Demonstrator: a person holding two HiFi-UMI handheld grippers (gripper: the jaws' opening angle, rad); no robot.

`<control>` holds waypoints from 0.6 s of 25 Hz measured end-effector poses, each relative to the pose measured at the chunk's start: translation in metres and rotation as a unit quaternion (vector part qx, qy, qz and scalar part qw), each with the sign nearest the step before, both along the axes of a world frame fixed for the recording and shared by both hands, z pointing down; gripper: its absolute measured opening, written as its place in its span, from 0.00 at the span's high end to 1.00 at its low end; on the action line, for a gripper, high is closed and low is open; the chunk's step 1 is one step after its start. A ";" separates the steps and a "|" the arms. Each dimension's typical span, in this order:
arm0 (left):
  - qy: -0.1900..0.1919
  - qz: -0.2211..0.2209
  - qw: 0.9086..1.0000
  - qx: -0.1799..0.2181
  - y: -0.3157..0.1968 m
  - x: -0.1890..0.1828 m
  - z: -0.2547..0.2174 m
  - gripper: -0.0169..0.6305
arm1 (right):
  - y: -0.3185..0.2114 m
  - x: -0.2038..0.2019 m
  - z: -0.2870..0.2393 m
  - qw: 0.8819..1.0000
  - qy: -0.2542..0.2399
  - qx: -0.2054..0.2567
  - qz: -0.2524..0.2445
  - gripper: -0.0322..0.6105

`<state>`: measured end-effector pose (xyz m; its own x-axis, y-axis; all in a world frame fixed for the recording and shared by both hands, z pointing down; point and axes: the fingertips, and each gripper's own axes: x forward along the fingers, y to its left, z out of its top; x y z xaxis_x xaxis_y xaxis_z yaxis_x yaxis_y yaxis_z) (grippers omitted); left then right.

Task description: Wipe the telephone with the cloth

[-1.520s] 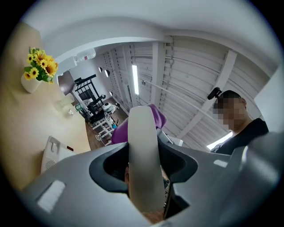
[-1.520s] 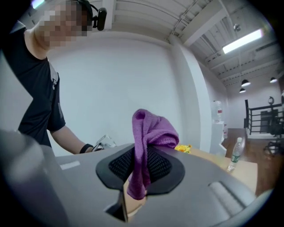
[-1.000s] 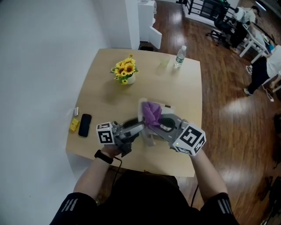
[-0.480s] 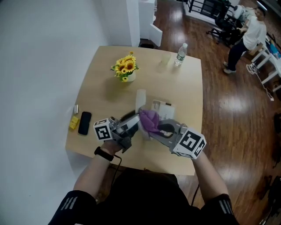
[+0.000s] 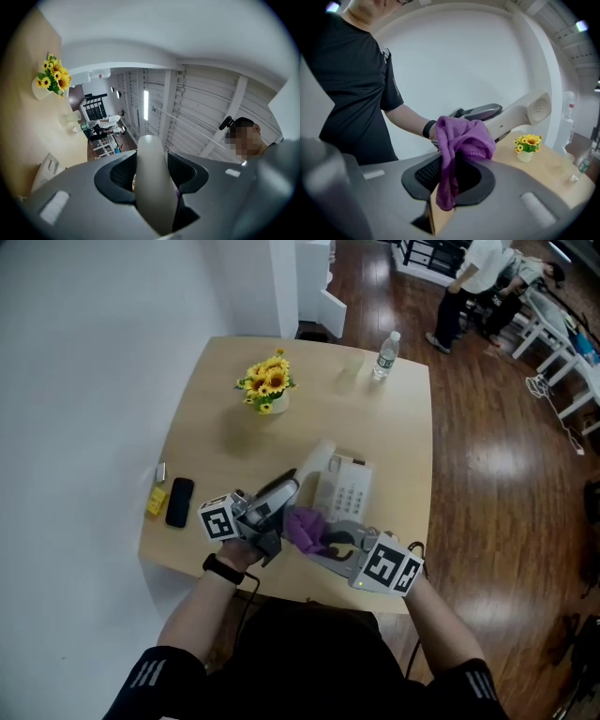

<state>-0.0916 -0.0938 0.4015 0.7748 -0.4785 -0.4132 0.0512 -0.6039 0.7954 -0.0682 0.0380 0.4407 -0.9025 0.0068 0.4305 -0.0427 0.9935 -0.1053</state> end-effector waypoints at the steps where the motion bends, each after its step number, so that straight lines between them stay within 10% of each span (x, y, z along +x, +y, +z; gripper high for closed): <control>1: 0.006 -0.005 1.000 -0.003 -0.001 -0.002 0.001 0.66 | 0.005 0.001 0.001 1.000 0.001 -0.006 -0.009 0.85; 15: 0.062 -0.023 0.998 -0.002 0.002 -0.009 -0.012 0.66 | -0.056 0.026 -0.032 0.990 -0.077 -0.020 0.116 0.85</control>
